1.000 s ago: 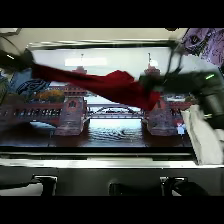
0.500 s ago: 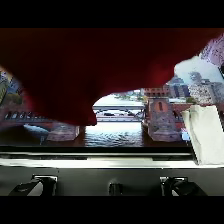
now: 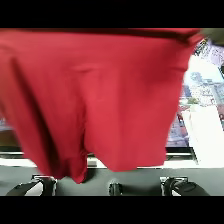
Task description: Fold the clothes and pants, and hang the long-sleeved shirts on hangers.
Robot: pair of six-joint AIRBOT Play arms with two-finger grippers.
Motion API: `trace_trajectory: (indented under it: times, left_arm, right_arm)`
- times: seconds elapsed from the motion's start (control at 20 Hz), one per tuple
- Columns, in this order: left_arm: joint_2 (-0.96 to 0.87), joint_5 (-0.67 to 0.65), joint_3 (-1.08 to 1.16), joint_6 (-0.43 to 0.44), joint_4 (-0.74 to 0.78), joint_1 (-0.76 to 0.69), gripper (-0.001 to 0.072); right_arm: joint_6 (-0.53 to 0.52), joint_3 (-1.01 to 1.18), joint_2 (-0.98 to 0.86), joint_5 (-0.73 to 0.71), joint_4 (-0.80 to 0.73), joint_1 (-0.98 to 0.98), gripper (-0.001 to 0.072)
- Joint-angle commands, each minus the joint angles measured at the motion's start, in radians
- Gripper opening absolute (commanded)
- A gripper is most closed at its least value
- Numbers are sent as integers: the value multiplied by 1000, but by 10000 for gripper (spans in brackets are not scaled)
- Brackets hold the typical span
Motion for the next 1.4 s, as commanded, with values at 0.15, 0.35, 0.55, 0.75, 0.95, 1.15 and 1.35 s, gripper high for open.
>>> trace_trajectory:
  times: [0.15,0.35,0.55,0.75,0.95,1.15,1.35]
  left_arm:
    - [-508,63,-29,56,-167,-27,21]
    - [-750,69,-29,55,-167,-89,21]
    - [-848,65,-29,40,-167,-131,23]
    - [-830,-7,-12,29,-166,-114,296]
    - [-715,-143,-9,62,-166,-26,461]
    - [-553,-238,-93,56,-216,116,461]
    - [-281,-206,-485,82,-320,252,460]
  right_arm:
    - [14,-80,-439,191,-69,-2,28]
    - [74,-80,-682,309,-27,-2,29]
    - [74,-80,-800,291,58,-2,29]
    - [-13,-80,-769,263,89,-2,211]
    - [-163,-80,-616,172,163,-45,364]
    - [-307,-93,-430,70,357,-241,387]
    - [-434,-361,-227,44,572,-537,415]
